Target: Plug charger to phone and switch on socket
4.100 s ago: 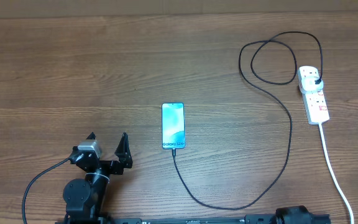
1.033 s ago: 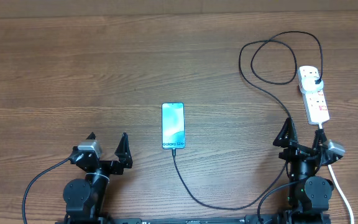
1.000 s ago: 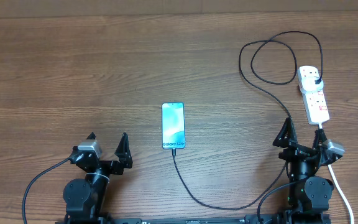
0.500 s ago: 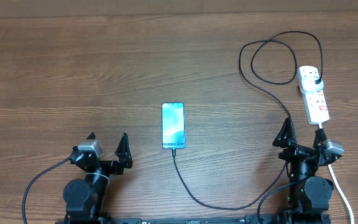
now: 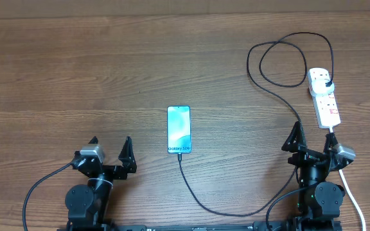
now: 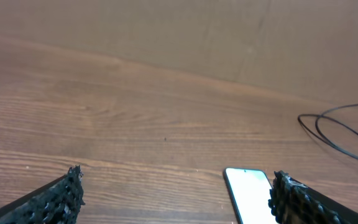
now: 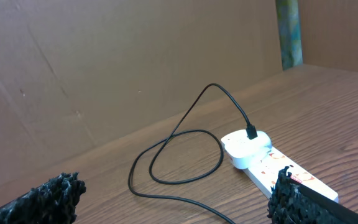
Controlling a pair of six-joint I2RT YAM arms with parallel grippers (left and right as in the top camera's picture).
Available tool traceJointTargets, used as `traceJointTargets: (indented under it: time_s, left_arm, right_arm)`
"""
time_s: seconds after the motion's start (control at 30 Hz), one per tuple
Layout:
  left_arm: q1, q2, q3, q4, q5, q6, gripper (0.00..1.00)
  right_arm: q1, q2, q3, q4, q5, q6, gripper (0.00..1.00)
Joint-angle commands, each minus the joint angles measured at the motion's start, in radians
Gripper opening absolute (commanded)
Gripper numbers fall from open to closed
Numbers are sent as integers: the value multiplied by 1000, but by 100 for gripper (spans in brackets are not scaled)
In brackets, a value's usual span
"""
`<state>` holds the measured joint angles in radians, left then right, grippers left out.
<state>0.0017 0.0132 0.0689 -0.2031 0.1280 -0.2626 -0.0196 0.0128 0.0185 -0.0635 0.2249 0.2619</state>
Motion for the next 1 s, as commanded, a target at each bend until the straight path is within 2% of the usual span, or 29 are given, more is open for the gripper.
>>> traceJointTargets:
  time_s: [0.0, 0.07, 0.23, 0.3, 0.97]
  left_arm:
    - [5, -10, -27, 93, -29, 17, 100]
    - [5, -10, -65, 201, -20, 55, 100]
    - [5, -10, -64, 201, 21, 189, 100]
    - [4, -10, -64, 133, 53, 280, 100]
    - [5, -10, -64, 142, 48, 286, 99]
  right_arm:
    - [-4, -10, -11, 5, -2, -5, 100]
    - [-4, -10, -11, 5, -2, -5, 100]
    - [-4, -10, -11, 5, -2, -5, 100]
    - [-4, -10, -11, 5, -2, -5, 100]
    - [-4, -10, -11, 5, -2, -5, 100]
